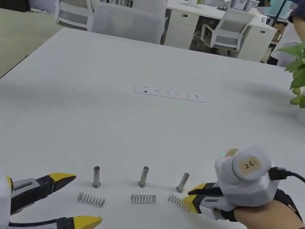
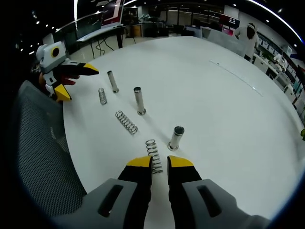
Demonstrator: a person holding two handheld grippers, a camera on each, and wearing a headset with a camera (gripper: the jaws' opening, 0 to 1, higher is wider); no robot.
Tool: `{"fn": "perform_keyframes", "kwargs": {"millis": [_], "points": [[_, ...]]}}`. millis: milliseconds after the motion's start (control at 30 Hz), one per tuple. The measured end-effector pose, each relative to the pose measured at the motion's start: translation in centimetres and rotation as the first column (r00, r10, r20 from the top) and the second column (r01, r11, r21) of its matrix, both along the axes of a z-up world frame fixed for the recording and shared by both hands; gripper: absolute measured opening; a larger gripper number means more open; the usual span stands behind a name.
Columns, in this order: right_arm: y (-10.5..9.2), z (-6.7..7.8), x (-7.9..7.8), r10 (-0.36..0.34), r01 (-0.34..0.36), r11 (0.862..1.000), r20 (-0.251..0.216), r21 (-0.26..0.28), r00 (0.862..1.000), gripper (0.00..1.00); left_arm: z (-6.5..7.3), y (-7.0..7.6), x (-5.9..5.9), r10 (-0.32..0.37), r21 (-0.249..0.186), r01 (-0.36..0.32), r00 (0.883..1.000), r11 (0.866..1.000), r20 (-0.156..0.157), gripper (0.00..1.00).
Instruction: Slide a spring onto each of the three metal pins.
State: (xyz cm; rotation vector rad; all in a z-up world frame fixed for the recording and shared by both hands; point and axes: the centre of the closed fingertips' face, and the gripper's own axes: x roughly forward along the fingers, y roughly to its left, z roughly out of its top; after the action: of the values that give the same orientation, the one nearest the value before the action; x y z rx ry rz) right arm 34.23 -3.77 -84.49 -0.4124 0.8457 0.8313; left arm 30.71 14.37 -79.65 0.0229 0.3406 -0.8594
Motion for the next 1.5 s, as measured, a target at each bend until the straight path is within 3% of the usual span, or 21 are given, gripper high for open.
{"fn": "perform_keyframes", "kwargs": {"millis": [433, 667, 767, 1233, 1500], "points": [[-0.3, -1.8, -0.9, 0.056, -0.059, 0.996, -0.049, -0.067, 0.997, 0.09, 0.0, -0.1, -0.1, -0.001, -0.007, 0.001, 1.0, 1.0, -0.001, 0.56], [-0.2, -1.9, -1.0, 0.086, -0.088, 0.993, -0.038, -0.079, 0.996, 0.08, 0.0, -0.3, -0.2, -0.006, -0.009, 0.006, 1.0, 1.0, -0.004, 0.55], [-0.2, -1.9, -1.1, 0.13, -0.132, 0.985, -0.019, -0.115, 0.991, 0.08, 0.0, -0.5, -0.2, -0.013, -0.007, 0.013, 1.0, 1.0, -0.005, 0.55], [1.1, -1.0, -2.6, 0.145, -0.15, 0.985, -0.063, -0.085, 0.987, 0.07, -0.1, -1.4, -0.7, -0.059, -0.013, 0.058, 0.998, 0.998, -0.006, 0.52], [2.7, 0.3, -3.5, 0.172, -0.174, 0.984, -0.087, -0.026, 0.981, 0.07, -0.5, -2.7, -1.0, -0.119, 0.01, 0.119, 0.993, 0.993, -0.013, 0.47]]}}
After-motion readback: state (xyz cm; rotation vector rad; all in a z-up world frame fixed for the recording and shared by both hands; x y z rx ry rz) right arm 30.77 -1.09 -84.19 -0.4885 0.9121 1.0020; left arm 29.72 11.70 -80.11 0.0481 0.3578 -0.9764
